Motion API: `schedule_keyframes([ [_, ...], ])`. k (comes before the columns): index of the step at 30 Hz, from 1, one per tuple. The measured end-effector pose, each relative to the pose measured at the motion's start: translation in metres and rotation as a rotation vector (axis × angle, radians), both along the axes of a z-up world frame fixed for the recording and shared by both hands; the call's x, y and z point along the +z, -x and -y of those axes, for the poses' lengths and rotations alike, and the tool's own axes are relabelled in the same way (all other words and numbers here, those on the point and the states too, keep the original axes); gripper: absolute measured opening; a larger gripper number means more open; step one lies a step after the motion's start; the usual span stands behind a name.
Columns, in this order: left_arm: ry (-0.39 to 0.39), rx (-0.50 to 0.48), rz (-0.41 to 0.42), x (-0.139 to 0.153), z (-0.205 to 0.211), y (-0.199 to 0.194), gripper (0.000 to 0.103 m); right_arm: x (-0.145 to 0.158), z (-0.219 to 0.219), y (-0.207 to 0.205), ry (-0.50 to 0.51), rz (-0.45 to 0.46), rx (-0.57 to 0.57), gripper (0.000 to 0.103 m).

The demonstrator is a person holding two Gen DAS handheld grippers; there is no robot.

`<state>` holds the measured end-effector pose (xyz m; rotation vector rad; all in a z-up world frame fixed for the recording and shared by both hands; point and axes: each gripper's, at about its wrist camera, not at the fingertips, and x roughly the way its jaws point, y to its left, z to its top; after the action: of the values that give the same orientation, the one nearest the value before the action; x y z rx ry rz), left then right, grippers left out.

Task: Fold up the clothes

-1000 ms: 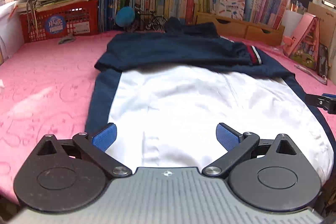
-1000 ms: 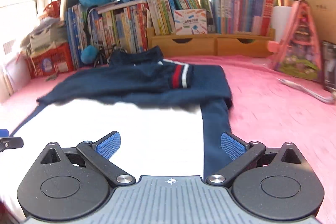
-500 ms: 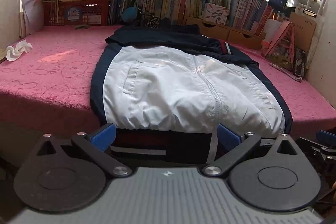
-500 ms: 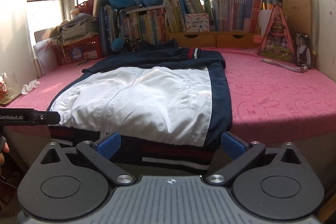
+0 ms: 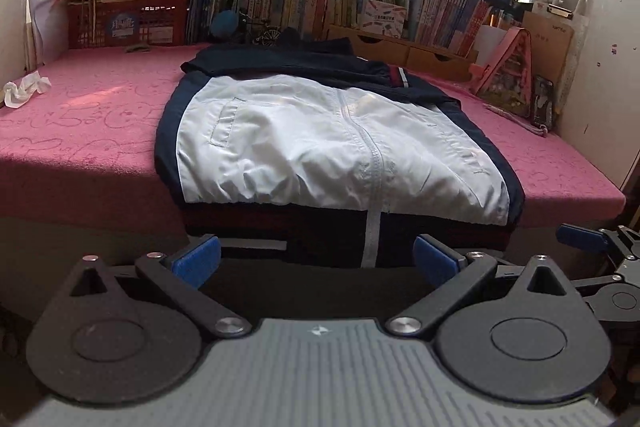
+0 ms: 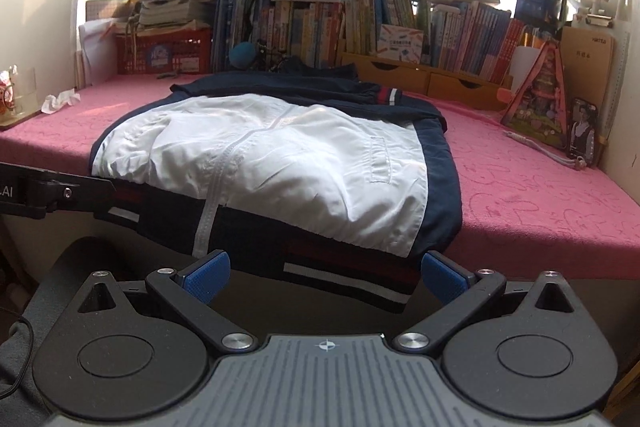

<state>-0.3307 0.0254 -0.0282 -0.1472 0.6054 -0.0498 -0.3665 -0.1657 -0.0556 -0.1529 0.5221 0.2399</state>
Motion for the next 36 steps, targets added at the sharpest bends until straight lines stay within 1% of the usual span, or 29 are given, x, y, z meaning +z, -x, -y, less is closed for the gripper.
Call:
schedule_keyframes([
  [2,-0.017,0.003,-0.036,-0.009,0.004,-0.003,0.103,-0.004,-0.005,0.000,0.003,-0.013,0.021,0.103],
  [4,-0.029,0.009,-0.051,-0.013,0.005,-0.003,0.103,-0.007,-0.009,0.001,0.015,-0.013,0.032,0.103],
  [8,-0.024,0.007,-0.045,-0.013,0.003,-0.001,0.103,-0.009,-0.012,0.003,0.034,0.004,0.036,0.103],
  [18,-0.040,0.006,-0.061,-0.017,0.006,-0.003,0.103,-0.016,-0.010,-0.002,0.036,-0.012,0.028,0.103],
  [20,-0.041,0.004,-0.064,-0.018,0.006,-0.004,0.103,-0.023,-0.010,-0.004,0.052,0.021,0.032,0.103],
  [21,-0.045,0.003,-0.067,-0.019,0.006,-0.005,0.103,-0.028,-0.010,-0.003,0.071,0.068,0.035,0.103],
  [22,-0.050,0.001,-0.071,-0.021,0.005,-0.006,0.103,-0.035,-0.008,-0.002,0.101,0.153,0.041,0.103],
  [23,-0.057,0.002,-0.076,-0.022,0.005,-0.007,0.103,-0.042,-0.006,-0.004,0.135,0.204,0.042,0.103],
  [25,-0.068,0.014,-0.088,-0.025,0.003,-0.008,0.103,-0.055,0.002,-0.016,0.201,0.218,0.033,0.103],
  [26,-0.069,0.021,-0.094,-0.026,0.002,-0.009,0.103,-0.060,0.007,-0.022,0.210,0.207,0.034,0.103],
  [27,-0.065,0.027,-0.099,-0.027,0.001,-0.010,0.103,-0.063,0.015,-0.028,0.178,0.176,0.039,0.103],
  [30,-0.053,0.038,-0.107,-0.029,-0.002,-0.011,0.103,-0.069,0.043,-0.050,0.040,0.081,0.047,0.103],
  [36,-0.073,0.030,-0.112,-0.031,0.002,-0.010,0.103,-0.073,0.062,-0.079,-0.145,-0.046,0.074,0.103],
])
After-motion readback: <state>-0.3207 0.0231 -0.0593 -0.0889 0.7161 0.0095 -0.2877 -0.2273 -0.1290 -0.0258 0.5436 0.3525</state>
